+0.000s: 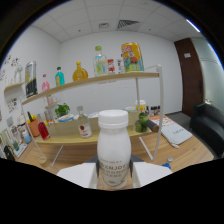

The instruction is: Make me a cup of Mount Fuji.

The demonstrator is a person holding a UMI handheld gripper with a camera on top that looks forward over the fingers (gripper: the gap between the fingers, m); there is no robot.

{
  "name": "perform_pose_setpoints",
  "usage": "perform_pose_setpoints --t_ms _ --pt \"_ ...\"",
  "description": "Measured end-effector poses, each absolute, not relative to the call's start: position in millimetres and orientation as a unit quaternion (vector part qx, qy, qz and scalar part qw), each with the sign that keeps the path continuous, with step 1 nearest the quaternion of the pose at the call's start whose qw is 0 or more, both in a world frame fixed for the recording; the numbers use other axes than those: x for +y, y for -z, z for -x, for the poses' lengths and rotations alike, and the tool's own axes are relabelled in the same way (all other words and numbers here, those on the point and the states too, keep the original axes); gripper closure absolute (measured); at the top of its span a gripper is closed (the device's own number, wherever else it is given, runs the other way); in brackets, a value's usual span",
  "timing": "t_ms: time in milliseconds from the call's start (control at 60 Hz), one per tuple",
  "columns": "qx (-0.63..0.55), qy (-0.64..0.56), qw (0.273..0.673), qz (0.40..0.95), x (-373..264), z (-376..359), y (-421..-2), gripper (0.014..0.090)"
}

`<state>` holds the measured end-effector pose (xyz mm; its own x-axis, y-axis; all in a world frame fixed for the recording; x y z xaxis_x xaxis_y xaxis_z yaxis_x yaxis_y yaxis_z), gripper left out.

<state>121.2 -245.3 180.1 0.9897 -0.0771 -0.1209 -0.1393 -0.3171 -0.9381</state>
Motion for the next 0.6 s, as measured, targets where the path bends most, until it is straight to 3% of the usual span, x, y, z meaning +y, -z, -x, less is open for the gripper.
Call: perform_pose_setpoints --t_ms 183,317,600 --pt "0.001 0.017 0.557 0.83 -238 -114 -135 0.057" --pt "-0.116 0.126 0.529 0.831 -230 -124 -119 0.0573" --pt "-0.39 0.349 0.43 0.736 -214 -144 -120 0.0572"
